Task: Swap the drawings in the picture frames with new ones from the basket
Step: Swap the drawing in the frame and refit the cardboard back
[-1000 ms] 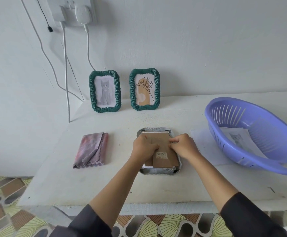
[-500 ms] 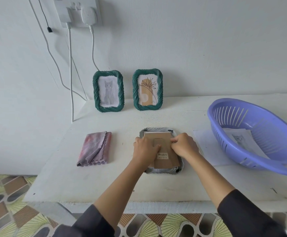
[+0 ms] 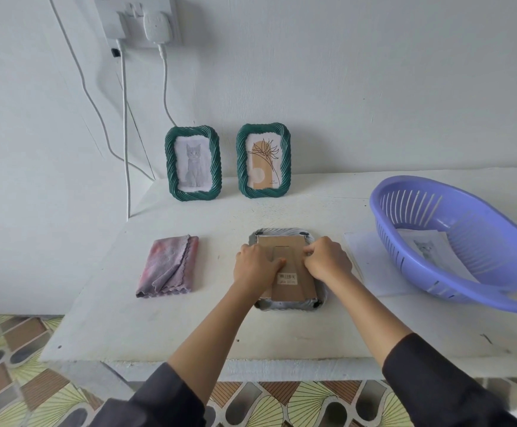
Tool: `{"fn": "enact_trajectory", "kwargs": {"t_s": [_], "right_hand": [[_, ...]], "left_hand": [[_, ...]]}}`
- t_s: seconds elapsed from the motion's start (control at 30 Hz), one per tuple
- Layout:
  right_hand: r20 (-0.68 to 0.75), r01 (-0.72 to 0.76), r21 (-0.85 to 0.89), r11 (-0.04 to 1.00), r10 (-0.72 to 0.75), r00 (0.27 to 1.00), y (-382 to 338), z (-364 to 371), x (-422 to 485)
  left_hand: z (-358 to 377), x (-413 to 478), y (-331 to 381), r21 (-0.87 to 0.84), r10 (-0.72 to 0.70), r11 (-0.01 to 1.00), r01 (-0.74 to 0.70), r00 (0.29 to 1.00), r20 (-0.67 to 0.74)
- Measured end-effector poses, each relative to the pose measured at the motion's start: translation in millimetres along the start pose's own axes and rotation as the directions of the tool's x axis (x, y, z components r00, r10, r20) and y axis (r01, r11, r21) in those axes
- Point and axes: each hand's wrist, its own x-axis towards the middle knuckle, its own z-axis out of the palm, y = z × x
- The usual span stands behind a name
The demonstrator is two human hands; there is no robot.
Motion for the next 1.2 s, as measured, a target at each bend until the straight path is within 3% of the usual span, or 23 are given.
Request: {"fn": "enact_trajectory", "kwargs": {"t_s": [0.43,0.53,0.67,0.7,0.77,0.83,0.9,1.2], "right_hand": [[-0.075,0.003,-0.122,0.992,-0.012,0.997,-3,9,1],[-0.041,0.033,-0.094,0.995,-0.037,0.998,0,6,2],[-0.035,0.141,0.054,0.989,-0.139,0.990,11,-5,-6],[-0.027,0.192,0.109,0.975,-0.191,0.981,15,-9,-10],[0.072,0.291,0.161,0.943,-0.305,0.950,23,-19,-20],[0.213,0.367,0.137,0.920,-0.389,0.896,31,-25,-29],[0.305,0.433,0.080,0.898,-0.435,0.847,38,-29,-34],[0.335,0.560,0.014,0.828,-0.532,0.778,48,-25,-29]], "left_hand": [[1,7,-5,0.027,0.004,1.000,-0.004,1.000,0.005],[-3,7,-5,-0.056,0.005,0.998,-0.006,1.000,-0.011],[-19,3,-18,-0.159,0.066,0.983,-0.092,0.985,-0.160],[-24,2,-24,-0.156,0.111,0.979,-0.133,0.983,-0.147],[-32,-4,-35,-0.150,0.224,0.964,-0.220,0.975,0.009],[-37,-10,-45,-0.159,0.296,0.950,-0.267,0.934,0.199],[-38,-15,-51,-0.145,0.327,0.944,-0.296,0.896,0.299],[-43,-24,-54,-0.042,0.423,0.901,-0.433,0.851,0.312]]}}
